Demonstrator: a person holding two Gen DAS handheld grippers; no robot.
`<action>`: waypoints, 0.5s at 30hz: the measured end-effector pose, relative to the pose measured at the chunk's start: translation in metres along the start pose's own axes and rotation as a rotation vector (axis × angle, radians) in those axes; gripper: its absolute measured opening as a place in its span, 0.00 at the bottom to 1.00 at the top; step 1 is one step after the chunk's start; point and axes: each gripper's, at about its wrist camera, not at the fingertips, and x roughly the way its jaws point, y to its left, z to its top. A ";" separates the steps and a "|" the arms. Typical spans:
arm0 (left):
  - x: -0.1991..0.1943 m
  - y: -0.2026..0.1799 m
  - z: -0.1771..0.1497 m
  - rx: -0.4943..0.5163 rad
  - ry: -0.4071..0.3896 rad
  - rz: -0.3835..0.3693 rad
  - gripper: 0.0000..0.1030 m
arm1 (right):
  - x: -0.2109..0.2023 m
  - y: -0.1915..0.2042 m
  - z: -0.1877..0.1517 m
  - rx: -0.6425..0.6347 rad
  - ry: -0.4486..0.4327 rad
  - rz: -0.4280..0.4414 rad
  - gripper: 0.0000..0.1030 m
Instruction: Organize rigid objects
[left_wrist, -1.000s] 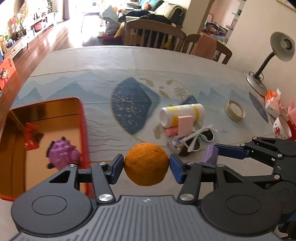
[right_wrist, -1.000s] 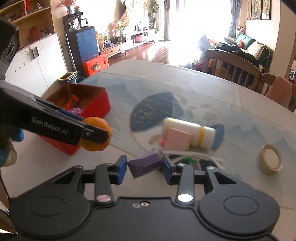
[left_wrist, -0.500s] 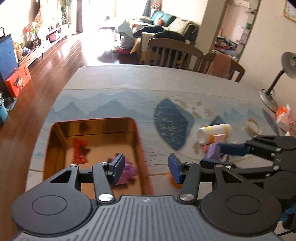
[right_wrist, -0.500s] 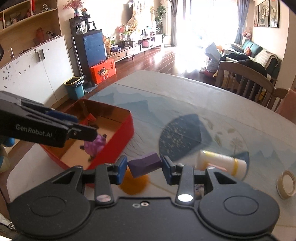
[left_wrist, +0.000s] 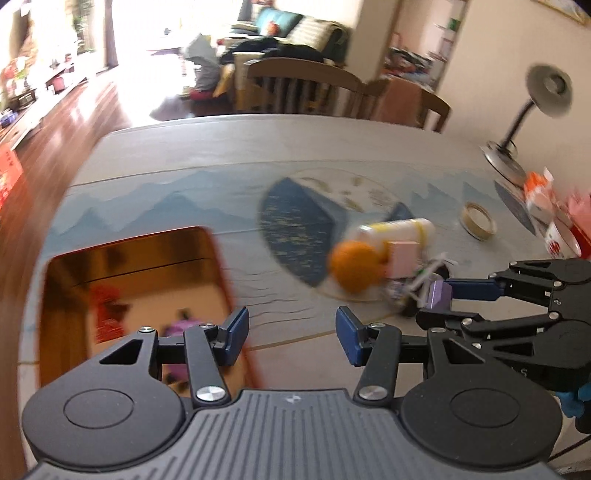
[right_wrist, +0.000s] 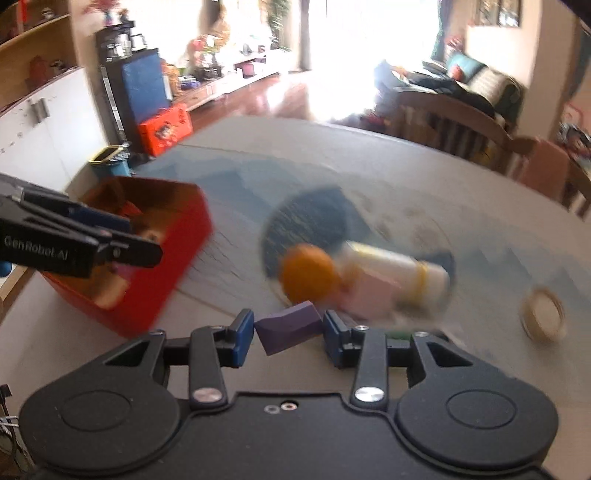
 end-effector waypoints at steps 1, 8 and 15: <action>0.006 -0.008 0.002 0.010 0.003 -0.002 0.50 | -0.003 -0.008 -0.005 0.018 0.006 -0.006 0.39; 0.053 -0.039 0.027 -0.013 -0.011 0.049 0.73 | -0.020 -0.055 -0.033 0.078 0.007 -0.026 0.39; 0.108 -0.037 0.042 -0.033 0.033 0.179 0.76 | -0.024 -0.087 -0.049 0.107 0.023 -0.031 0.39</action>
